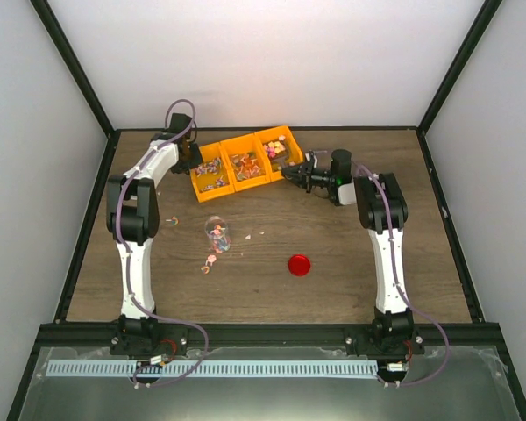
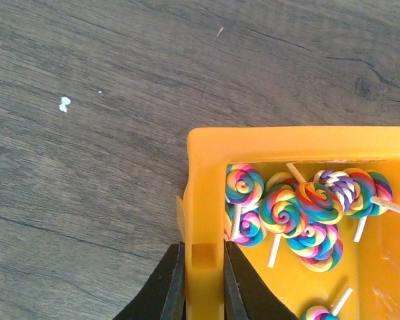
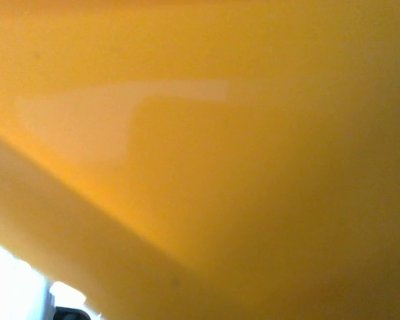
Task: Pack the candies
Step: Scoop the fake candies from the storage box.
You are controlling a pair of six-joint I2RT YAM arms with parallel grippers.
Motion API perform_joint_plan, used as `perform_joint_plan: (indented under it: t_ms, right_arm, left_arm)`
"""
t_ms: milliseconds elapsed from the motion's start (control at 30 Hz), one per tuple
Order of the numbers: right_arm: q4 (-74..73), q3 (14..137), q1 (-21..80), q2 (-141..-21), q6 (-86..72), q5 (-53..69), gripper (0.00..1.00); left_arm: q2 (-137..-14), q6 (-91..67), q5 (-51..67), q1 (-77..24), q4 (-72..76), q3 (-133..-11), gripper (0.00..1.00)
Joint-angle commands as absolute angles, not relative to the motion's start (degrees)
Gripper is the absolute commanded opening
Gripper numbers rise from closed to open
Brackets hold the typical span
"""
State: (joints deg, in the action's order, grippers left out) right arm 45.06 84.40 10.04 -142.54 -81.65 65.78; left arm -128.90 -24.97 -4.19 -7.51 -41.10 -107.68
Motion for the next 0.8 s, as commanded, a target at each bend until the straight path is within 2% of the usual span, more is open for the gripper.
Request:
perform_joint_plan:
  t_ms: [0, 233, 433, 533, 767]
  right_arm:
    - [50.27, 79.88, 11.43, -143.40, -82.73, 70.03, 0.01]
    - [60.83, 77.48, 11.37, -142.26, -85.84, 71.76, 0.01]
    - [61.20, 73.44, 11.34, -138.67, -83.38, 72.44, 0.01]
    - [59.35, 71.12, 11.42, -136.69, -80.46, 73.08, 0.01]
    - [43.85, 66.29, 11.42, -129.72, -64.80, 73.59, 0.01]
  left_arm:
    - [-132.37, -25.18, 6.27, -9.05, -46.06, -106.70, 0.04]
    - [-131.47, -26.41, 5.98, -9.05, -45.85, -106.34, 0.04]
    - [-131.24, -27.80, 7.10, -9.05, -44.99, -106.47, 0.04]
    - [-131.22, -28.41, 7.34, -9.05, -44.80, -106.41, 0.04]
    - [-131.26, -28.87, 7.70, -9.06, -43.96, -106.68, 0.04]
